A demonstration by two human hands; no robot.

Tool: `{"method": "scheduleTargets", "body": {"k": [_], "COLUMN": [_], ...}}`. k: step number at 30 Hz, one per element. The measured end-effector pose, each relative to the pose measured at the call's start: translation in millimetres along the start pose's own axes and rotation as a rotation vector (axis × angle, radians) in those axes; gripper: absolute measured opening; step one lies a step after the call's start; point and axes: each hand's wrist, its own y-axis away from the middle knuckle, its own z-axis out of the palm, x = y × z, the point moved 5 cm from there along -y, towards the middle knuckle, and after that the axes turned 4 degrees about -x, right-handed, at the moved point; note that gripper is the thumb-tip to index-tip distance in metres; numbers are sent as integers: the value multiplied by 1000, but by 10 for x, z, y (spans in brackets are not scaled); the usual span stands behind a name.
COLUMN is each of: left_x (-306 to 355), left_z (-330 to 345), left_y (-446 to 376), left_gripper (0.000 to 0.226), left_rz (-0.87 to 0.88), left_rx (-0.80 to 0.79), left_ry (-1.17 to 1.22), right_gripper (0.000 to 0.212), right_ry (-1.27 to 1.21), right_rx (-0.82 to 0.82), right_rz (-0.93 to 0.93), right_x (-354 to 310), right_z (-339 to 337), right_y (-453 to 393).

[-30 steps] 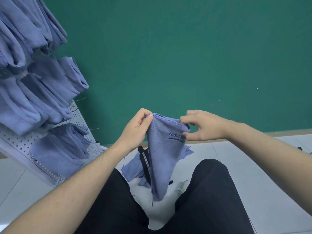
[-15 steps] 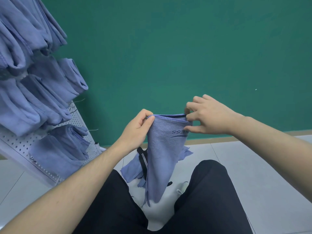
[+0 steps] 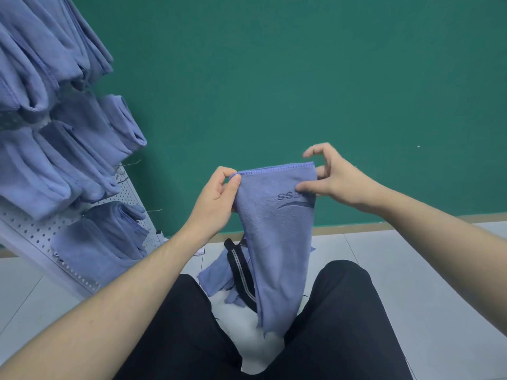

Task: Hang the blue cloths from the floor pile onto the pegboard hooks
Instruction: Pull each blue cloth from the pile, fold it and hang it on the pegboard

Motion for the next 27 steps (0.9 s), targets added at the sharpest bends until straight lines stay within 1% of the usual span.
{"method": "scheduleTargets", "body": {"k": [1,2,4,5,7,8,9,11,13,14,16,18,20,21,22,24,25,26,27], "left_x": [-4,-3,2,7,17,21,26,27,-11,-30,-92,-117,-102,-77,-48,-12,-2,6,12], "left_z": [-17,-25,-30,-27,-13,9,64,238,361,414,490,506,498,493,483,456,437,421,409], "left_y": [-8,-17,-31,-33,-25,-15,-6,38,132,182,245,263,235,215,194,160,146,137,132], "left_gripper": [18,18,18,18,21,23,26,43,56,55,43,31,26,25,26,28,28,27,25], "left_rz": [-12,-19,-27,-40,-96,-148,-214,-350,-437,-451,-458,-466,-466,-460,-455,-458,-462,-471,-481], "left_rx": [9,13,16,24,75,93,72,-82,-178,-209,-239,-190,-142,-128,-116,-79,-57,-37,-22], "left_ry": [17,27,27,29,81,173,313,594,728,763,750,667,651,665,677,681,681,684,686], "right_gripper": [46,42,22,21,19,16,15,15,16,19,25,23,23,30,47,86,94,92,85], "right_ry": [-75,-109,-88,-86,-131,-150,-163,-196,-233,-242,-229,-236,-351,-441,-513,-563,-559,-549,-551], "right_rx": [13,9,-32,-31,3,36,76,152,189,192,222,270,290,280,234,93,36,2,-8], "right_rz": [51,89,153,175,153,115,81,46,40,47,65,77,123,163,211,286,309,327,341], "right_x": [6,23,50,58,34,1,-53,-138,-172,-179,-176,-169,-94,-28,23,185,261,310,366], "right_z": [-5,-7,6,13,36,54,76,125,163,183,192,179,198,219,268,397,454,511,562], "right_y": [-3,-13,-20,-17,-25,-40,-49,-83,-157,-190,-239,-254,-237,-231,-196,-109,-61,4,53]}}
